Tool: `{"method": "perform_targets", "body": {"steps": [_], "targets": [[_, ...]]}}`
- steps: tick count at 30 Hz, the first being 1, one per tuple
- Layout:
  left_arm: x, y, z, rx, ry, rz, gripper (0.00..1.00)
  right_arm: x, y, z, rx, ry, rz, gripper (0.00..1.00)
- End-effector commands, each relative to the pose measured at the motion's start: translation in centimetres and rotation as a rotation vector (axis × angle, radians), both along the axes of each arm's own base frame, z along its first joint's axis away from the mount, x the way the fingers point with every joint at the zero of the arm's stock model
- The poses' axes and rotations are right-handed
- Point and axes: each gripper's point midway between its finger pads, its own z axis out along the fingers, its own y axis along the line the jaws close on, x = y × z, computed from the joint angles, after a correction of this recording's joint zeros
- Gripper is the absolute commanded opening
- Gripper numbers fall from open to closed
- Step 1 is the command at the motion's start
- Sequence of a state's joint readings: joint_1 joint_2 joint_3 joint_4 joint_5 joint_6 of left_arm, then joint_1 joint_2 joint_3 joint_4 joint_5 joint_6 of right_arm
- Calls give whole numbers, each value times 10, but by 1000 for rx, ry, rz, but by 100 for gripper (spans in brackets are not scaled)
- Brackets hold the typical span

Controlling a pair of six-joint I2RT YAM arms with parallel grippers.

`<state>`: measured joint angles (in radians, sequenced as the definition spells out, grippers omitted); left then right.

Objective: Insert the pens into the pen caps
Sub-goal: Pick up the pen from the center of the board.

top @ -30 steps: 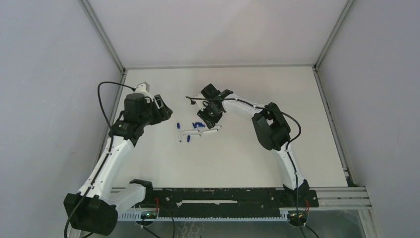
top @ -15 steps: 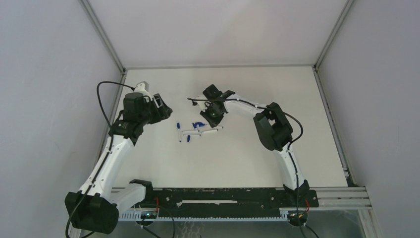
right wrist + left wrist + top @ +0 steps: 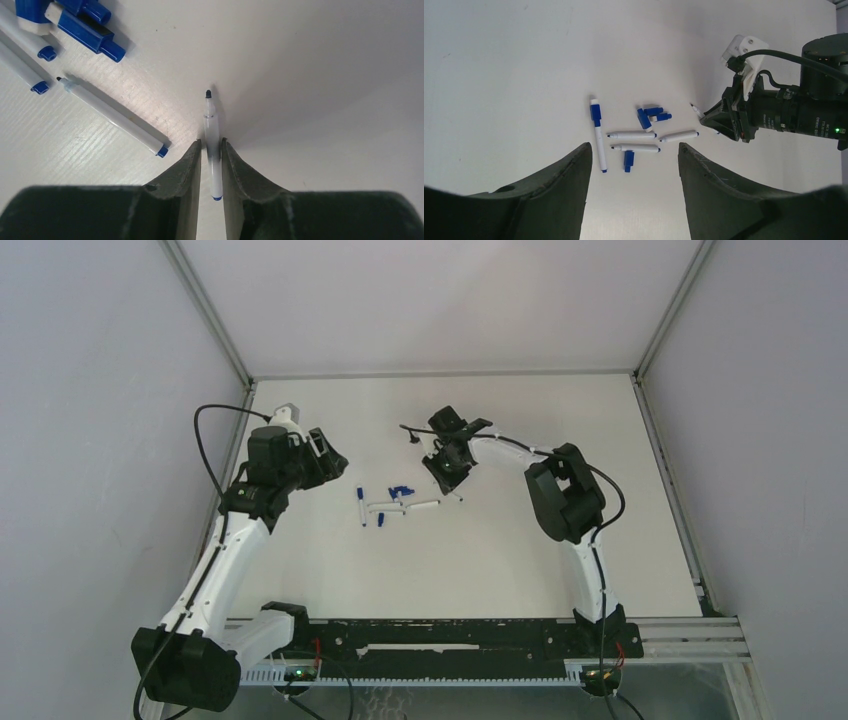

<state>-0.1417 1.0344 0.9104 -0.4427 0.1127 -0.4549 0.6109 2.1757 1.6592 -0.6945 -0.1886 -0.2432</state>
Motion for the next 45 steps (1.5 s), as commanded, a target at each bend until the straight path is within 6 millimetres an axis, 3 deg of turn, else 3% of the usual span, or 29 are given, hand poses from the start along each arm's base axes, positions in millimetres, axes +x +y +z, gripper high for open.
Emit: {"method": "perform_targets", "body": {"steps": [1, 16, 24, 30, 33, 37, 41, 45], "targets": [[2, 0, -5, -20, -4, 2, 68, 3, -9, -9, -57, 30, -70, 29], [1, 1, -4, -18, -8, 4, 68, 5, 1, -17, -63, 50, -41, 33], [1, 1, -3, -15, -13, -1, 75, 4, 10, -21, -83, 24, -36, 33], [1, 0, 3, -20, -45, -13, 78, 12, -1, -15, -82, -2, -91, 19], [1, -11, 8, -56, -73, -66, 82, 15, -9, -1, -23, -25, -149, 12], [-1, -27, 21, -110, -133, -155, 85, 18, -19, 32, 90, -88, -241, 5], [-8, -47, 35, -172, -203, -247, 94, 3, -21, 72, 264, -114, -304, 0], [-19, -76, 35, -210, -198, -338, 96, -24, -16, 92, 416, -67, -324, 0]]}}
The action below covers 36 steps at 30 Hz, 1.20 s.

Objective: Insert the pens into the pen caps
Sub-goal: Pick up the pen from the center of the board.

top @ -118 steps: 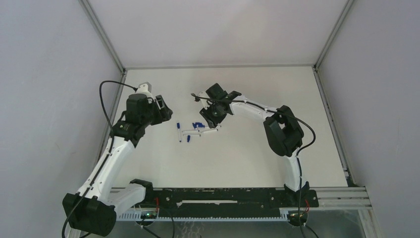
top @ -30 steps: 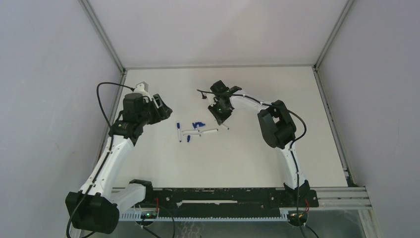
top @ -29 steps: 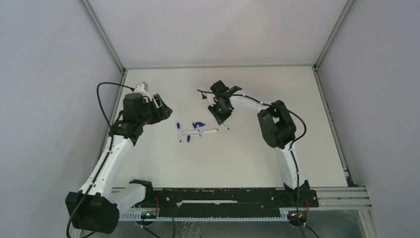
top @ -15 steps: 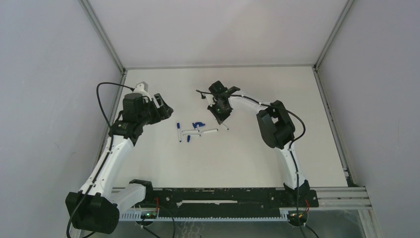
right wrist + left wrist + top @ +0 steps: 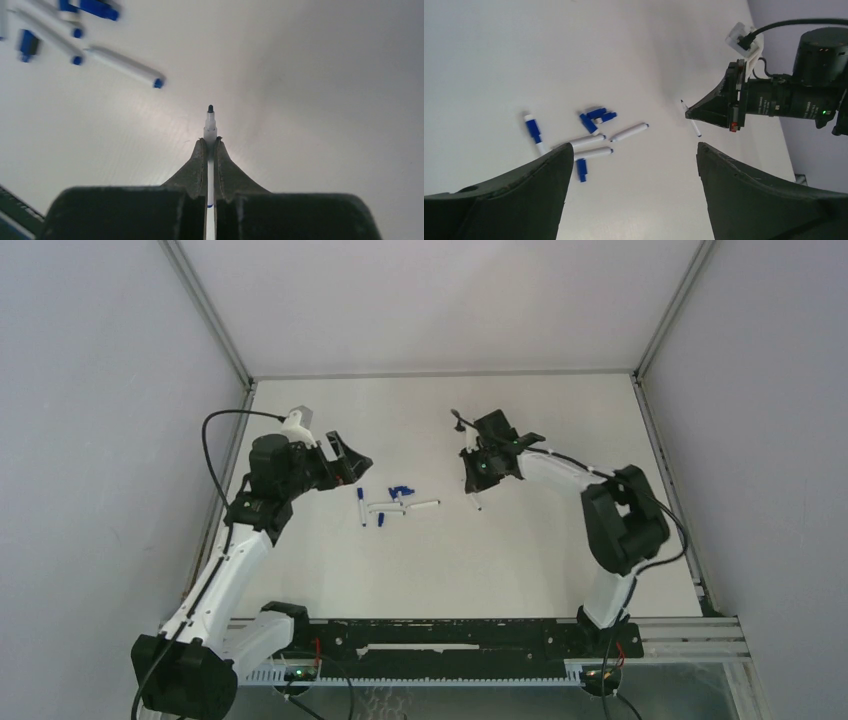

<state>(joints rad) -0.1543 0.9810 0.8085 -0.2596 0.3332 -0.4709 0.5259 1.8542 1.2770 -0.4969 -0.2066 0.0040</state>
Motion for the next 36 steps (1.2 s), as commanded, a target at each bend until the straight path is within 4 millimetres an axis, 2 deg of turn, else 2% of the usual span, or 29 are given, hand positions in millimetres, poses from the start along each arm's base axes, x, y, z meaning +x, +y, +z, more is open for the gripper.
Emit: {"method": "perform_targets", "body": {"steps": [1, 5, 8, 13, 18, 21, 27, 36], "targets": [[-14, -44, 21, -70, -86, -158, 96, -5, 30, 63, 289, -84, -37, 0], [-35, -88, 15, -85, -83, -267, 95, -24, 39, 86, 461, -67, -88, 0], [-48, -112, 13, -150, -84, -336, 94, -28, 42, 112, 594, -65, -169, 0], [-57, -136, 18, -168, -90, -407, 90, -34, 49, 168, 857, -107, -258, 0], [-59, -150, 9, -159, -51, -444, 85, -42, 54, 196, 932, -133, -268, 0], [-60, -158, 9, -163, -44, -471, 80, -49, 61, 203, 955, -124, -246, 0], [-59, -167, 22, -180, -72, -503, 75, -57, 72, 199, 943, -118, -227, 0], [-62, -172, 33, -216, -104, -532, 71, -62, 75, 196, 919, -133, -219, 0]]}}
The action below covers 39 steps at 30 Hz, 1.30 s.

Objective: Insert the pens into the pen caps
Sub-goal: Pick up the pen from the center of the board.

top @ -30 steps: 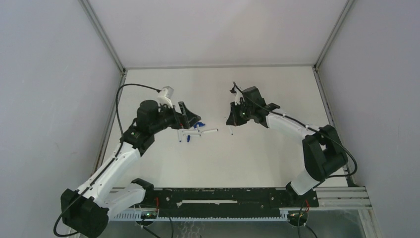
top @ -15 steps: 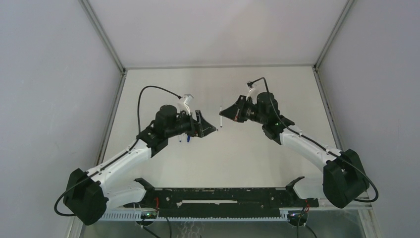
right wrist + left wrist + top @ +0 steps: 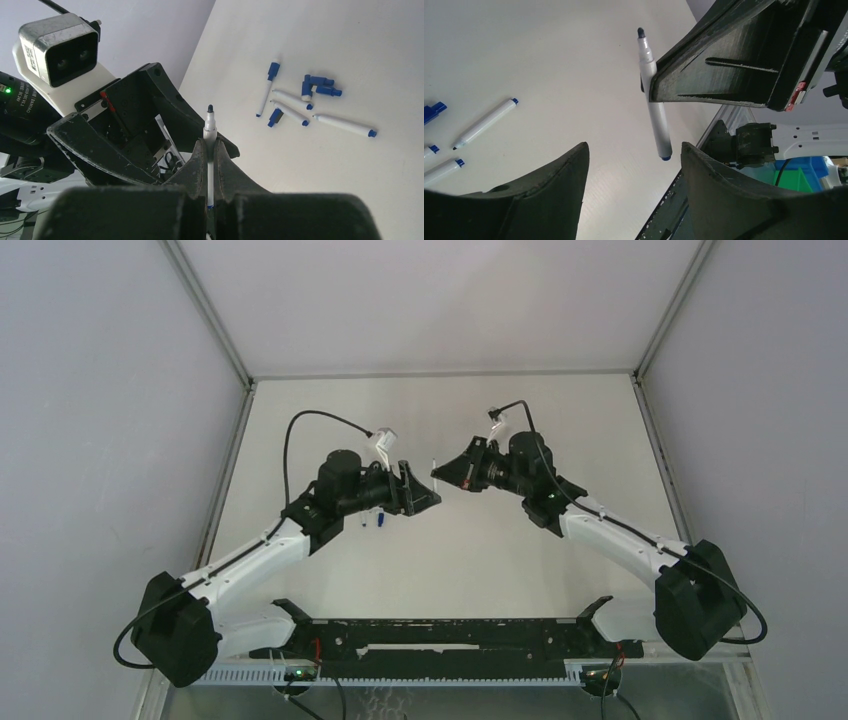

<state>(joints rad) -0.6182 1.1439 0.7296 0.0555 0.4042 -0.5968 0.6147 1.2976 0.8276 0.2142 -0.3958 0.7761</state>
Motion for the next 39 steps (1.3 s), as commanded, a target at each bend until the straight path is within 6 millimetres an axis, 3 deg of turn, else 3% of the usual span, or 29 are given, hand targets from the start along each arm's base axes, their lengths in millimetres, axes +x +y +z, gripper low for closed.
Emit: {"method": "perform_targets", "body": {"steps": [1, 10, 19, 30, 36, 39], "targets": [[3, -15, 54, -113, -110, -47, 70, 0, 4, 16, 26, -50, -5, 0], [13, -18, 60, -125, -115, -16, 57, -6, 10, 19, 31, -54, 6, 0], [17, -22, 63, -135, -111, -14, 36, -9, 12, 19, 24, -57, 3, 0], [12, -24, 55, -126, -95, -37, 35, -3, 12, 32, 70, -73, -32, 0], [10, -24, 52, -120, -87, -43, 24, -2, 10, 33, 68, -79, -43, 0], [11, -24, 52, -113, -86, -37, 14, -4, 11, 32, 62, -81, -33, 0]]}}
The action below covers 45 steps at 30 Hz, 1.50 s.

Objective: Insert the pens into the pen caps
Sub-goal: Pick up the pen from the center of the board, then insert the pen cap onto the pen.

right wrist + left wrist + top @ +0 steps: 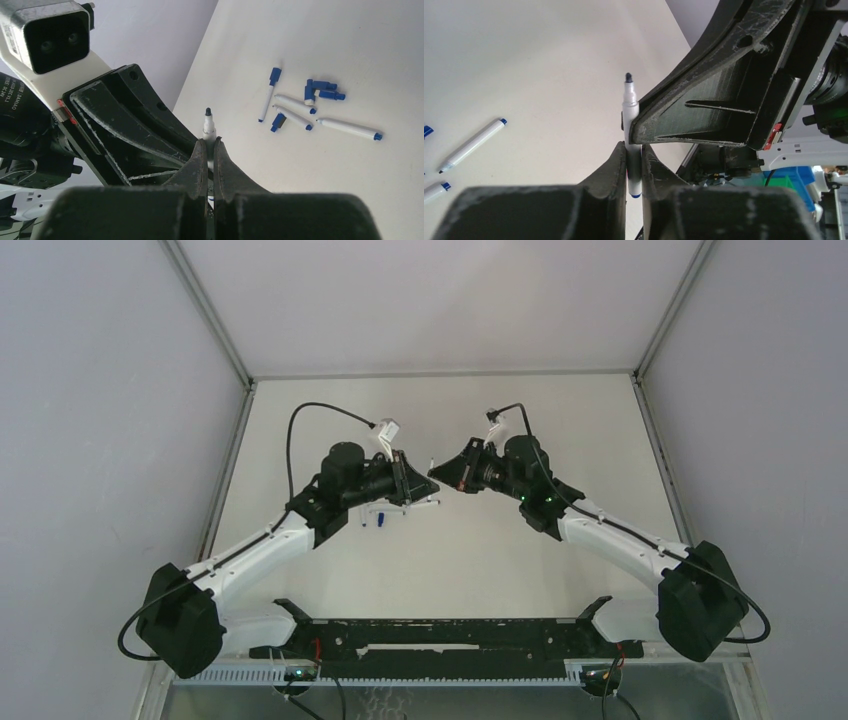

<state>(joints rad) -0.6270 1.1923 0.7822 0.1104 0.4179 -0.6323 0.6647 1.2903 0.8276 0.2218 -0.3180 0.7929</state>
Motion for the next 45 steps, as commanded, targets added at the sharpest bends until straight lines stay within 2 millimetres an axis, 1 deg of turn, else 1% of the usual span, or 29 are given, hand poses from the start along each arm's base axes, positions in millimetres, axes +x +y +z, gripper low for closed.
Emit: {"method": "perform_targets", "body": {"steps": [1, 4, 5, 10, 12, 14, 15, 19, 20, 21, 23, 27, 29, 32, 34, 37, 41, 42, 43, 45], "targets": [[2, -9, 32, -51, -70, -20, 10, -1, 3, 28, 55, -76, 0, 0], [9, -4, 33, -11, -78, 11, 1, -3, 2, 29, 40, -103, 15, 1], [13, -2, 32, 8, -79, 29, 0, -3, 1, 30, 32, -117, 20, 4], [23, 10, 40, 26, -106, 66, 0, -6, -8, 42, 14, -200, 29, 28], [28, 18, 44, 21, -119, 87, 0, -6, -12, 47, 8, -232, 33, 34], [34, 29, 48, 22, -129, 119, 0, -6, -18, 51, -2, -255, 23, 38], [37, 36, 46, 29, -124, 139, 0, -5, -21, 51, -13, -261, 14, 39], [50, 80, 40, 77, -123, 257, 0, -1, -29, 39, -83, -253, -36, 39], [53, 94, 36, 119, -131, 298, 0, 1, -29, 35, -102, -250, -53, 39], [56, 112, 37, 169, -147, 369, 0, 2, -28, 30, -120, -243, -72, 38], [55, 137, 39, 250, -178, 448, 0, 6, -26, 20, -164, -236, -127, 38], [44, 172, 57, 341, -280, 558, 0, 6, -9, -6, -271, -198, -157, 39], [39, 193, 69, 358, -317, 655, 0, 6, 8, -21, -317, -148, -138, 39], [27, 217, 83, 362, -355, 766, 0, 2, 33, -48, -377, -52, -98, 40], [18, 228, 90, 353, -372, 812, 0, 1, 50, -63, -405, 10, -88, 41], [6, 231, 90, 343, -388, 810, 0, -2, 75, -84, -470, 73, -61, 43], [-3, 230, 73, 359, -359, 783, 0, -7, 99, -107, -572, 122, -29, 47], [-4, 229, 70, 347, -362, 780, 0, -8, 105, -116, -603, 131, -24, 47], [-6, 229, 65, 335, -365, 777, 0, -7, 111, -116, -621, 128, -26, 47], [-9, 232, 62, 294, -365, 812, 0, -6, 117, -123, -676, 130, -42, 47]]}}
